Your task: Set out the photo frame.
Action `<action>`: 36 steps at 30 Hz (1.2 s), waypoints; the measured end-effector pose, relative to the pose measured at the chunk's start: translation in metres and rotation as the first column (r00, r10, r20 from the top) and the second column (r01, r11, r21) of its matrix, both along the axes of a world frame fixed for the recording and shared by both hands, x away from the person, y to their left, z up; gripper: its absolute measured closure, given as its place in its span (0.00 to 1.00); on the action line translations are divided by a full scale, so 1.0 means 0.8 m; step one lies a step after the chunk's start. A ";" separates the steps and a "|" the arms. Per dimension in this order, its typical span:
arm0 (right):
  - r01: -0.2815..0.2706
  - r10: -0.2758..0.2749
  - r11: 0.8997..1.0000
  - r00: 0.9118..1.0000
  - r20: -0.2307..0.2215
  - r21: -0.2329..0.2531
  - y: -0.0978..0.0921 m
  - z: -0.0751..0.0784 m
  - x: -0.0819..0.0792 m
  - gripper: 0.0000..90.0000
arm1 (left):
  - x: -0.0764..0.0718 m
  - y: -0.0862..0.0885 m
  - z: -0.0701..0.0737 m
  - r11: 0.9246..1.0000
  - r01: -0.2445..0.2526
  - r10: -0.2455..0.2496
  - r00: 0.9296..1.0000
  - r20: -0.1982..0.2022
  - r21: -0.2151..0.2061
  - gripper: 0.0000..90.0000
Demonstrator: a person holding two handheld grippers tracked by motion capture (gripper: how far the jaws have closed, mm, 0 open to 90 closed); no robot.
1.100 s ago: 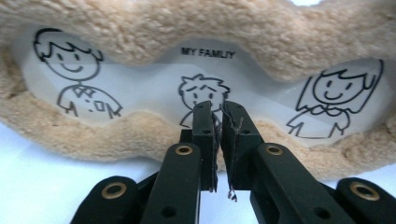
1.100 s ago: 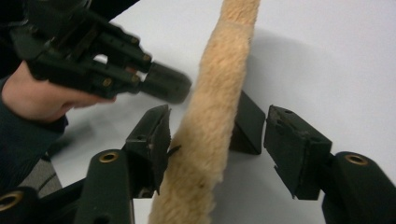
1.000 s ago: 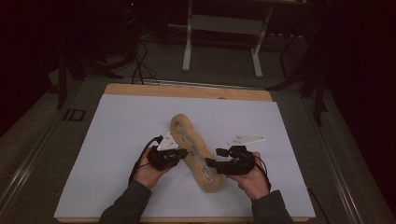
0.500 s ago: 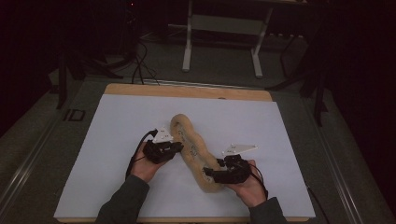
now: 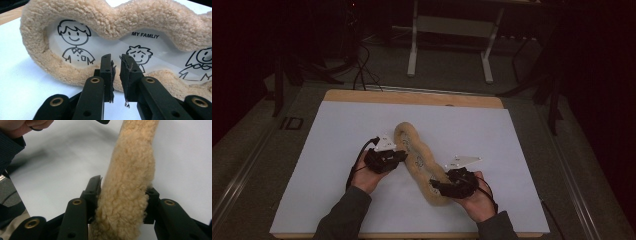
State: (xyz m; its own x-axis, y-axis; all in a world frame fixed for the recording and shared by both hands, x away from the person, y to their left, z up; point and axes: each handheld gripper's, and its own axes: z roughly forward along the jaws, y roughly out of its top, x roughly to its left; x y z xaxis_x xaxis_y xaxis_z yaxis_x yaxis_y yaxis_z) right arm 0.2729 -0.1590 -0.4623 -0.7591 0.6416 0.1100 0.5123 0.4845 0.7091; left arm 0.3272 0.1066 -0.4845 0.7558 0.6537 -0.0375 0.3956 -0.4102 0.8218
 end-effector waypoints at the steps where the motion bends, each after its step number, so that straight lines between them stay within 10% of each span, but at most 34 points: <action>1: -0.003 0.003 1.000 1.000 0.003 -0.003 0.000 0.000 0.000 0.67 | 0.000 0.000 0.000 1.000 0.000 0.000 1.000 -0.001 0.001 0.90; 36: -0.199 0.200 0.980 0.979 0.034 -0.015 -0.017 0.000 0.037 0.68 | 0.011 0.033 0.001 0.997 -0.082 0.082 0.997 -0.010 -0.013 0.87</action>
